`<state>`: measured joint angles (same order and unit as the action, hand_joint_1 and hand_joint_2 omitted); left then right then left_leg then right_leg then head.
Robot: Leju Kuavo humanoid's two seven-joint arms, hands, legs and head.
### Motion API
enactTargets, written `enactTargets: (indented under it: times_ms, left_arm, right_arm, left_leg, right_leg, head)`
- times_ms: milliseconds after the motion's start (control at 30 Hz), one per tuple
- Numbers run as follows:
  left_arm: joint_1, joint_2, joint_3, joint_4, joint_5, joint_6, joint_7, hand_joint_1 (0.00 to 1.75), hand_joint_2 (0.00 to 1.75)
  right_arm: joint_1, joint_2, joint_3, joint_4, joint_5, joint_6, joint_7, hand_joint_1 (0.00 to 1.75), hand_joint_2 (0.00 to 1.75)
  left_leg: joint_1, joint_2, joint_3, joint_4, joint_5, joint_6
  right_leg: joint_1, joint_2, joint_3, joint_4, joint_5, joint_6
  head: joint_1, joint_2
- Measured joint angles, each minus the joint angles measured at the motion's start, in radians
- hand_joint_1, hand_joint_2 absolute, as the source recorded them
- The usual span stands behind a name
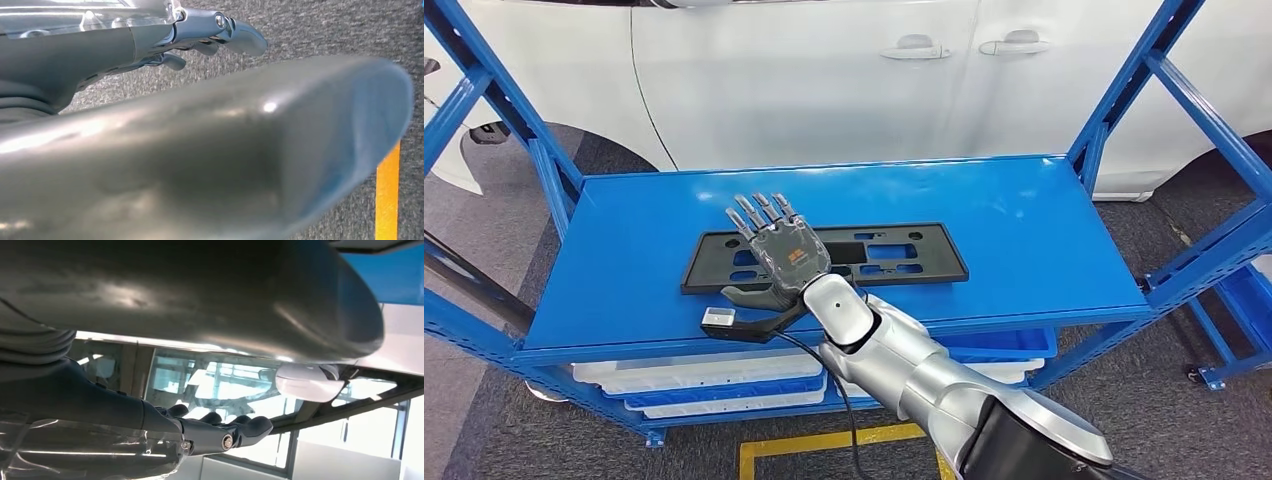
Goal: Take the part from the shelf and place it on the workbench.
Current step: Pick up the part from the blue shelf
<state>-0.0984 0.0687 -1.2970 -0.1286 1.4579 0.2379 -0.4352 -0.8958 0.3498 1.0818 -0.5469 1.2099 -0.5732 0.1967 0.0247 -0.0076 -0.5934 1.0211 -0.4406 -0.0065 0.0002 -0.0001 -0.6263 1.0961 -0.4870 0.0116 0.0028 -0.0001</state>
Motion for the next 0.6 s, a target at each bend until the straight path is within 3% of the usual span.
enactTargets:
  times_ms: [67, 100, 133, 200, 267, 333, 433, 533, 600]
  left_arm:
    - [-0.001, 0.002, -0.008, 0.000, 0.000, -0.004, 0.000, 0.00, 0.00]
    - [-0.001, 0.003, -0.010, 0.000, 0.000, -0.005, 0.000, 0.00, 0.00]
    - [-0.001, 0.004, -0.013, 0.000, 0.000, -0.006, 0.001, 0.00, 0.00]
    - [-0.002, 0.003, -0.017, 0.000, 0.000, -0.007, 0.001, 0.00, 0.00]
    - [-0.003, 0.003, -0.020, 0.000, 0.000, -0.007, 0.001, 0.00, 0.00]
    - [-0.003, 0.004, -0.023, 0.000, 0.000, -0.008, 0.000, 0.00, 0.00]
    - [-0.004, 0.007, -0.025, 0.000, 0.000, -0.010, -0.002, 0.00, 0.00]
    - [-0.003, 0.011, -0.027, 0.000, 0.000, -0.012, -0.002, 0.00, 0.00]
    - [0.000, 0.013, -0.028, 0.000, 0.000, -0.012, -0.002, 0.00, 0.00]
  right_arm:
    - [-0.010, -0.001, 0.001, 0.069, 0.013, -0.002, 0.008, 0.00, 0.00]
    - [-0.009, -0.001, 0.001, 0.097, 0.021, -0.005, 0.010, 0.00, 0.00]
    - [-0.008, -0.002, 0.001, 0.115, 0.026, -0.007, 0.009, 0.00, 0.00]
    - [-0.008, -0.002, -0.002, 0.138, 0.027, -0.012, 0.002, 0.00, 0.00]
    - [-0.009, -0.002, -0.011, 0.153, 0.020, -0.016, -0.013, 0.00, 0.00]
    - [-0.008, -0.001, -0.023, 0.164, 0.014, -0.017, -0.028, 0.00, 0.00]
    - [-0.008, 0.000, -0.044, 0.171, 0.013, -0.015, -0.042, 0.00, 0.00]
    - [-0.005, 0.000, -0.061, 0.174, 0.022, -0.013, -0.046, 0.00, 0.00]
    - [0.001, -0.001, -0.068, 0.177, 0.025, -0.011, -0.046, 0.00, 0.00]
  left_leg:
    - [-0.001, 0.001, -0.001, -0.003, 0.003, 0.015]
    - [-0.002, 0.000, -0.001, -0.002, 0.003, 0.017]
    - [-0.004, -0.001, -0.001, -0.002, 0.003, 0.017]
    - [-0.006, -0.001, 0.001, -0.003, 0.002, 0.016]
    - [-0.007, -0.001, -0.001, -0.003, 0.002, 0.009]
    - [-0.007, 0.001, -0.003, -0.006, 0.004, -0.002]
    - [-0.006, 0.003, -0.011, 0.016, -0.016, -0.017]
    - [-0.005, 0.003, -0.091, 0.189, -0.101, -0.028]
    - [-0.005, 0.003, -0.132, 0.270, -0.118, -0.034]
  right_leg:
    - [-0.005, 0.000, -0.080, 0.161, -0.066, 0.014]
    - [-0.005, 0.000, -0.107, 0.212, -0.077, 0.014]
    - [-0.004, 0.000, -0.095, 0.180, -0.051, 0.009]
    - [0.001, 0.000, -0.031, 0.037, 0.019, -0.007]
    - [0.010, -0.002, 0.013, -0.066, 0.055, -0.020]
    - [0.015, -0.003, 0.017, -0.086, 0.059, -0.025]
    - [0.005, -0.004, 0.030, -0.108, 0.070, -0.034]
    - [0.004, -0.006, 0.036, -0.116, 0.073, -0.041]
    - [0.005, -0.005, 0.036, -0.114, 0.071, -0.042]
  head:
    - [0.002, 0.000]
    - [0.002, 0.000]
    - [0.002, 0.000]
    - [0.002, 0.000]
    - [0.000, 0.000]
    - [0.000, 0.000]
    - [0.000, 0.000]
    - [-0.003, 0.000]
    - [-0.003, 0.000]
